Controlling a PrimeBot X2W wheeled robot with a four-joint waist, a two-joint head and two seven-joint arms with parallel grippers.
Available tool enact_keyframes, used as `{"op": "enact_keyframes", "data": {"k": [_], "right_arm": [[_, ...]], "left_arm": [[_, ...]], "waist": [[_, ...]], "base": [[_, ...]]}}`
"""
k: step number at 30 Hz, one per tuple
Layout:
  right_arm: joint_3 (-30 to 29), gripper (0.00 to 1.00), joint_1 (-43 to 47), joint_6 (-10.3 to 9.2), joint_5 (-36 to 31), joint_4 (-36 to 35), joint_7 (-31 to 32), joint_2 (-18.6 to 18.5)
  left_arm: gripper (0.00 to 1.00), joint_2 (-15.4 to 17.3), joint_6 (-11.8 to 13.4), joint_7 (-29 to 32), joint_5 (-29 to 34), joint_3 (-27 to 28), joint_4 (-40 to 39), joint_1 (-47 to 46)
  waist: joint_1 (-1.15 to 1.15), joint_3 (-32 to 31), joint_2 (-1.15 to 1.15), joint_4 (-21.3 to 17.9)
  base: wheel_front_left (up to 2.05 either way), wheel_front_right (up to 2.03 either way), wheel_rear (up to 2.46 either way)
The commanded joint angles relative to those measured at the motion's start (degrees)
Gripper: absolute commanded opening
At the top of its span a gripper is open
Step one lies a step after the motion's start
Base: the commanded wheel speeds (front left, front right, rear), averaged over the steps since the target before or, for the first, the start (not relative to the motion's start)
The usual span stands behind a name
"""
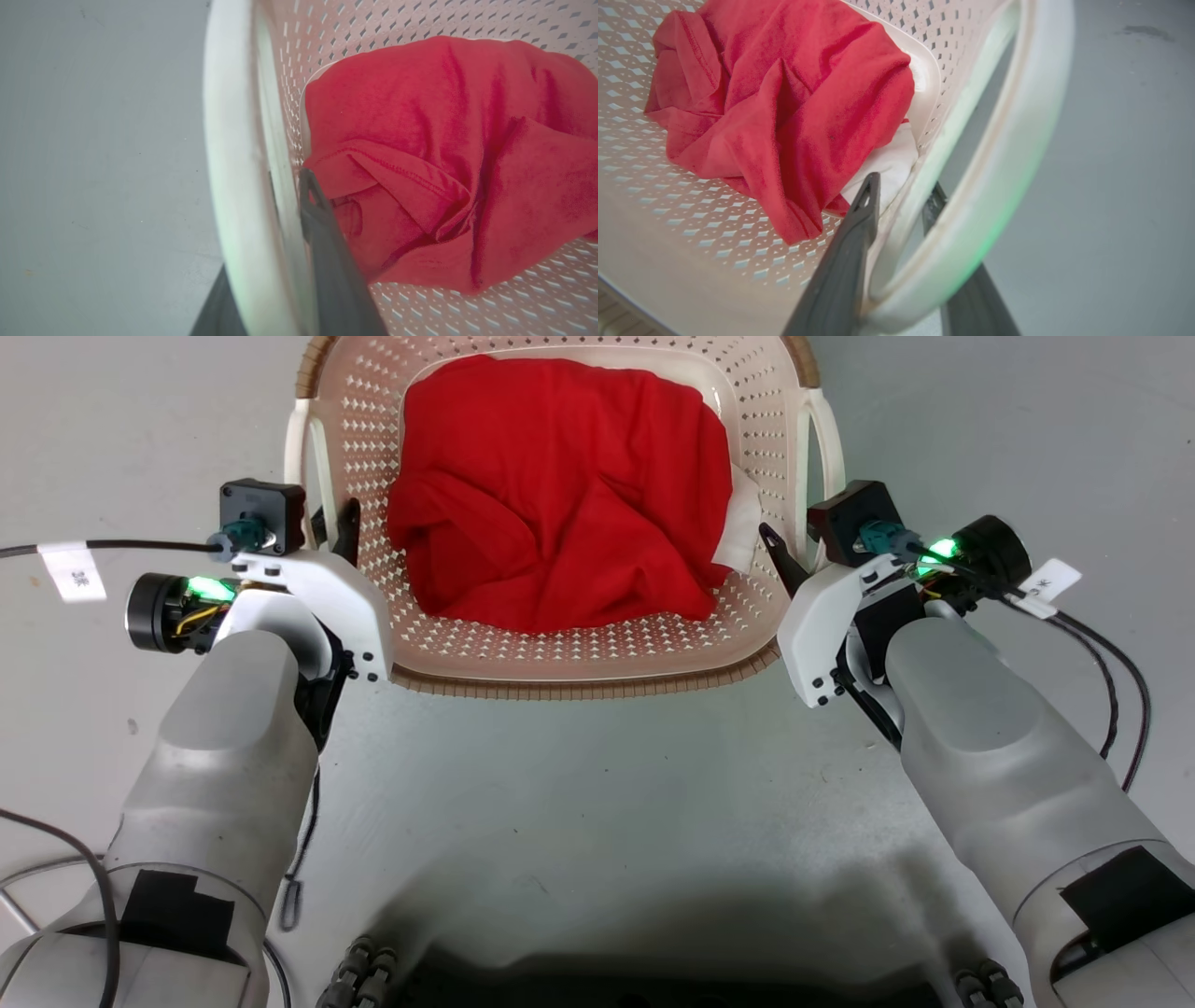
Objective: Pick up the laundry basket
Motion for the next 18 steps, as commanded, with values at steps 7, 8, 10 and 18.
{"op": "enact_keyframes", "data": {"k": [7,8,10,18], "right_arm": [[1.57,0.00,0.38,0.04,0.97,-0.10,0.91,-0.48],[1.88,0.00,0.74,0.04,1.15,-0.19,1.06,-0.47],[2.55,0.00,1.23,0.05,1.64,-0.37,1.43,-0.47],[6.23,0.00,4.69,0.05,5.07,-1.59,3.35,-0.28]], "left_arm": [[0.00,-0.22,0.07,-0.17,-0.86,-1.77,0.26,-0.29],[0.00,-0.38,0.07,-0.17,-1.00,-1.96,0.34,0.17],[0.00,-0.76,0.07,-0.18,-1.54,-2.50,0.61,0.92],[0.00,-1.26,0.01,0.77,-4.11,-5.98,1.71,5.07]], "waist": [[0.00,-1.85,0.00,0.32],[0.00,-2.45,0.00,0.32],[0.00,-3.72,0.00,0.21],[0.00,-11.19,0.00,-1.10]], "base": [[0.00,0.00,0.00],[0.00,0.00,0.00],[0.00,0.00,0.00],[0.00,0.00,0.00]]}}
